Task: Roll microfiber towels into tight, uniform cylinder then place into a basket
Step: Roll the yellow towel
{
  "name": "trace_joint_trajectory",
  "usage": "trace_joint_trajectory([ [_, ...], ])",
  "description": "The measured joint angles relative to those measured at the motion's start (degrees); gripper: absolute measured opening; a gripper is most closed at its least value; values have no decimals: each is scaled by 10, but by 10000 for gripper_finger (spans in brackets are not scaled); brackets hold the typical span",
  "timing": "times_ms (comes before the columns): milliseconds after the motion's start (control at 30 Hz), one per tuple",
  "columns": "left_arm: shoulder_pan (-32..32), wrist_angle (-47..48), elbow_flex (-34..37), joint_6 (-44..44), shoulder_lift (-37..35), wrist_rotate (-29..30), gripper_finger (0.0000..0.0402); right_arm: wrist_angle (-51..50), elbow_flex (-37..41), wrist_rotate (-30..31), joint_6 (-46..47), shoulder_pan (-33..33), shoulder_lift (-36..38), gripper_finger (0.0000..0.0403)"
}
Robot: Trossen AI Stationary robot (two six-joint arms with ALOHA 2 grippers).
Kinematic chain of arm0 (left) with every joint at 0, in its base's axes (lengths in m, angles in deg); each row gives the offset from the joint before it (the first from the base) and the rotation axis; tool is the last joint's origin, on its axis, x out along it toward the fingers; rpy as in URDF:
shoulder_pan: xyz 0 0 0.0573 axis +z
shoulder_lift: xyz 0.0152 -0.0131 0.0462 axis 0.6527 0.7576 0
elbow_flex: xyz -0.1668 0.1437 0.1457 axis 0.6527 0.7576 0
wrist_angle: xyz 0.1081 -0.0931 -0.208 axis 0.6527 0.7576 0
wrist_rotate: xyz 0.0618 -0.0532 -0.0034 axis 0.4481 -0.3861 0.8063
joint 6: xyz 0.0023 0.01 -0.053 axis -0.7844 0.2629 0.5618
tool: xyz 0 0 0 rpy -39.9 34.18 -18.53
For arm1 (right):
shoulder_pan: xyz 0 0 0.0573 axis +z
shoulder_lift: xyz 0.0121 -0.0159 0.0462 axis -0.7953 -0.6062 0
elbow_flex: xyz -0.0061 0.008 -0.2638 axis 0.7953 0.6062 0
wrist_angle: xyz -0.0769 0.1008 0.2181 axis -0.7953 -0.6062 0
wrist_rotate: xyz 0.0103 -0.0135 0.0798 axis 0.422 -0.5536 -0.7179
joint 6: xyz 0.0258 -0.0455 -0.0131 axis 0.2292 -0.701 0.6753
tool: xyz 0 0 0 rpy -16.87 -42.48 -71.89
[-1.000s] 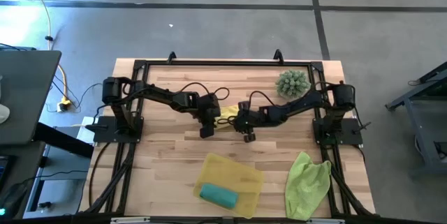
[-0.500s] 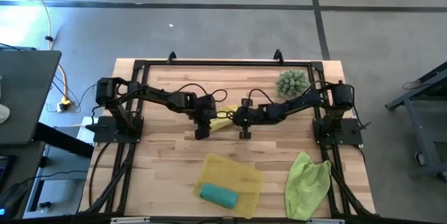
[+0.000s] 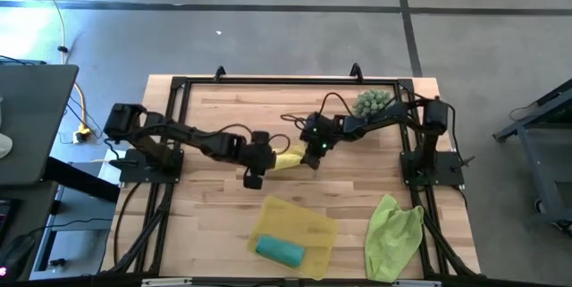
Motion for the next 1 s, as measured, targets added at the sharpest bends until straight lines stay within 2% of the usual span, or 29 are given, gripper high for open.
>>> trace_joint_trajectory([
  [133,-43,-2,0,-4,-2,152,120,-7,1,-65,53,-17,-1,1],
  [233,-69,-3,0,-1,-2,209,120,-10,1,-79,76,-23,-1,1],
  [300,-78,-14,0,6,-2,198,120,-12,1,-80,81,-24,-1,1],
  [467,-74,-78,-1,-10,15,88,120,-15,0,-80,96,-26,-1,1],
  [933,14,-94,-2,-9,105,80,120,-17,0,-76,89,-26,0,1],
  [1000,27,-96,-2,0,113,57,120,-17,0,-75,72,-26,0,4],
])
